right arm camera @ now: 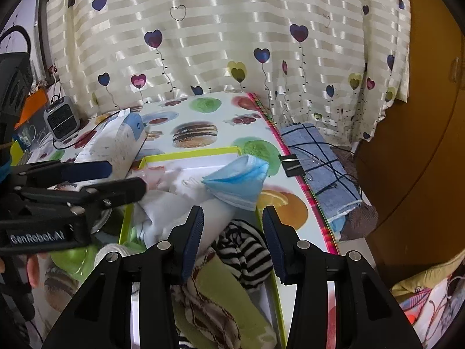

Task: Organize soft objects
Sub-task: 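Lower the bag and mask into the tray and open both grippers, then withdraw both open grippers away from the tray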

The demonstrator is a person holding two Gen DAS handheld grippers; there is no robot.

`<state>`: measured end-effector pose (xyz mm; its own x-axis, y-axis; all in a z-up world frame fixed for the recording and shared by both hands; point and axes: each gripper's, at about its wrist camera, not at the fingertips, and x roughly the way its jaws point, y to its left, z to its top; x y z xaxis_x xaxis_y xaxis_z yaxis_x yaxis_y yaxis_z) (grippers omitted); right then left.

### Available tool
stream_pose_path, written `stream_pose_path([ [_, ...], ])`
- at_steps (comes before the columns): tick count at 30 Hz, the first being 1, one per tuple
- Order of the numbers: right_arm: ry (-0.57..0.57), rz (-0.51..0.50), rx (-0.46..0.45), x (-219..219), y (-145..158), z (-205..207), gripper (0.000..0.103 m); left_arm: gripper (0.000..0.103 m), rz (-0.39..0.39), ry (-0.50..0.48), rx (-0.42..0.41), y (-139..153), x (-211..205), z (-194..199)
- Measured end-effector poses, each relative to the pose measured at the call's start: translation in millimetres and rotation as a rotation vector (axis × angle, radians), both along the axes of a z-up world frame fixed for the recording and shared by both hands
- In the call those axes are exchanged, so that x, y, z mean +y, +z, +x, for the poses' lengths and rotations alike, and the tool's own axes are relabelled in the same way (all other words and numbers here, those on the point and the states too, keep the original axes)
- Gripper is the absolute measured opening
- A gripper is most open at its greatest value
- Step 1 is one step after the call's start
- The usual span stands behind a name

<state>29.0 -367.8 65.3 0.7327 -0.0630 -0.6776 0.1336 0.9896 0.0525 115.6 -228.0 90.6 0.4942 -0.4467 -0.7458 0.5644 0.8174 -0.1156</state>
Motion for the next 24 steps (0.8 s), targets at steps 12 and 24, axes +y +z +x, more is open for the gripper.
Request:
stream_pose_path([
  [12, -0.029, 0.028, -0.04, 16, 8, -48, 0.044, 0.069, -0.011, 0.044, -0.042, 7, 41, -62],
  [24, -0.013, -0.004, 0.006, 55, -17, -108, 0.044, 0.069, 0.054, 0.125, -0.035, -29, 78, -132],
])
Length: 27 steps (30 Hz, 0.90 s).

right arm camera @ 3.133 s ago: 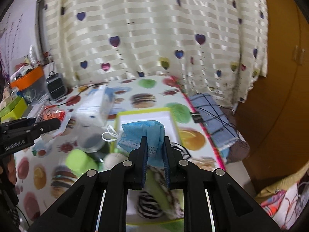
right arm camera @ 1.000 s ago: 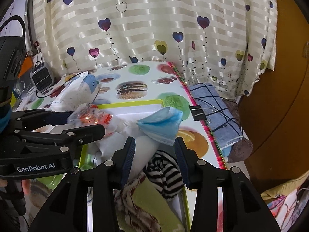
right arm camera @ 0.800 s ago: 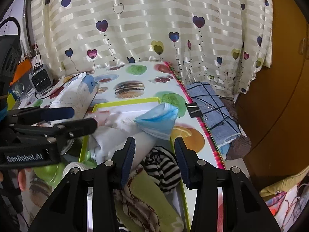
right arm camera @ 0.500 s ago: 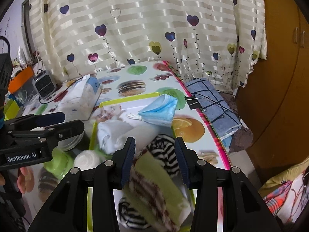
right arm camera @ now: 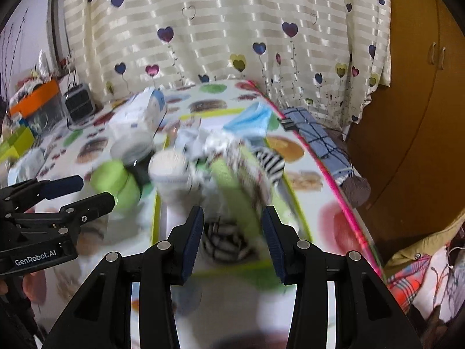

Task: Organize soft objects
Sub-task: 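Withdraw both open grippers away from the tray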

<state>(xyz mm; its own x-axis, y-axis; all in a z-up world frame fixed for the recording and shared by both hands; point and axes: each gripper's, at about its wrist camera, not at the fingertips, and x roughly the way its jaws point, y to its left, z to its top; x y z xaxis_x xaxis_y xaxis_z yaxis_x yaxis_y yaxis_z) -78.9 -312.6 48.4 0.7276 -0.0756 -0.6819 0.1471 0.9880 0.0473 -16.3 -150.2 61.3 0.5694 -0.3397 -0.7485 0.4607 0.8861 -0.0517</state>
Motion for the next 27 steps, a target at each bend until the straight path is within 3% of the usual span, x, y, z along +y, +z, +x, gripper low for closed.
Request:
stream_pose_path([
  [5, 0.004, 0.023, 0.025, 11, -17, -22, 0.044, 0.069, 0.035, 0.048, 0.007, -21, 14, -22],
  [8, 0.019, -0.014, 0.046, 21, -24, -32, 0.044, 0.069, 0.054, 0.055, 0.02, -33, 18, -32],
  [17, 0.023, 0.003, 0.108, 35, -51, -42, 0.044, 0.069, 0.096, 0.097, 0.035, -54, 24, -49],
  [19, 0.024, 0.005, 0.118, 36, -55, -43, 0.044, 0.069, 0.113, 0.095, -0.003, -54, 22, -54],
  [27, -0.005, -0.013, 0.094, 38, -58, -45, 0.053, 0.07, 0.081, 0.112, -0.011, -57, 21, -57],
])
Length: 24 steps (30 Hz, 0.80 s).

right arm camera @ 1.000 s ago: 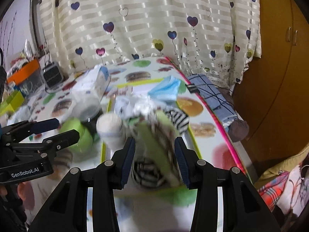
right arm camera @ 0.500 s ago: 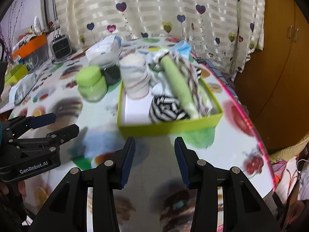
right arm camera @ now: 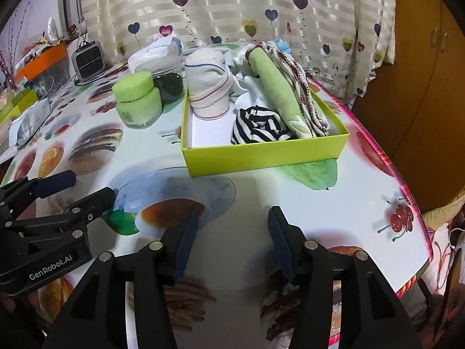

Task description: Organize soft objects

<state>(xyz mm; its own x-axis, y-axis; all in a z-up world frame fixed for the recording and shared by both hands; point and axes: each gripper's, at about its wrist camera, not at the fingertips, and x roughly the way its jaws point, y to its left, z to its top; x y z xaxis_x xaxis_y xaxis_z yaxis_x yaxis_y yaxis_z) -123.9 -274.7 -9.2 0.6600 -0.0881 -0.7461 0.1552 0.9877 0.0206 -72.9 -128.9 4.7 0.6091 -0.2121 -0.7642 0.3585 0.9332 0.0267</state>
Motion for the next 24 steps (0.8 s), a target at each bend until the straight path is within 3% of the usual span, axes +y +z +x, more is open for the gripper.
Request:
stream_pose_path([
  [7, -0.023, -0.006, -0.003, -2.5, -1.5, -0.9, 0.061, 0.073, -0.023, 0.019, -0.026, -2.5, 0.0, -3.4],
  [24, -0.037, -0.01, -0.023, -3.6, -2.4, -3.8, 0.063, 0.08, -0.04, -0.008, -0.028, -3.9, -0.5, -5.0],
])
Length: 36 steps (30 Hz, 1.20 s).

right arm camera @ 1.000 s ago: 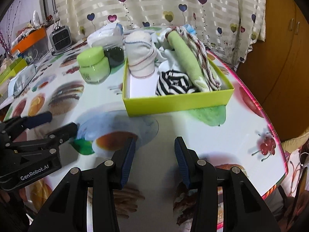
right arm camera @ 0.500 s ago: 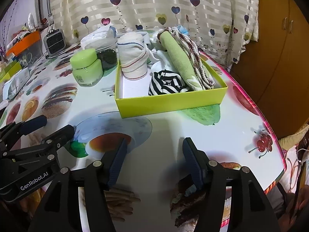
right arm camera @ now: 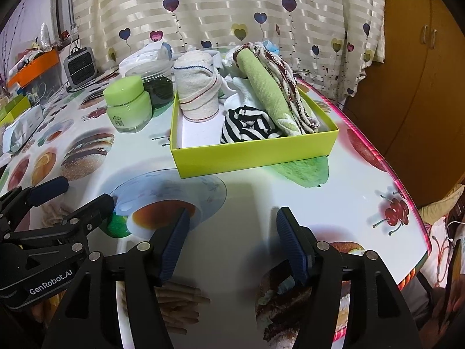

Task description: Organize soft objects

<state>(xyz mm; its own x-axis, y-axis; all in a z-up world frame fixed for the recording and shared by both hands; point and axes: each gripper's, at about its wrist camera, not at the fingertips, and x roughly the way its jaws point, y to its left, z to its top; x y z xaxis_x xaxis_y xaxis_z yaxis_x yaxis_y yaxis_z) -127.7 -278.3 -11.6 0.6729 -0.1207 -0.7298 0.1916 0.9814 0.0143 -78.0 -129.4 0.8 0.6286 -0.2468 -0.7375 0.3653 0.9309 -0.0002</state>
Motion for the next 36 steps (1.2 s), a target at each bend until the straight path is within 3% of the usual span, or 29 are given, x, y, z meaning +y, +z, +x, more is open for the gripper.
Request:
stream_pose_path([
  [36, -0.005, -0.002, -0.01, -0.8, 0.8, -1.1, 0.064, 0.08, 0.001, -0.001, -0.003, -0.2, 1.6, 0.1],
])
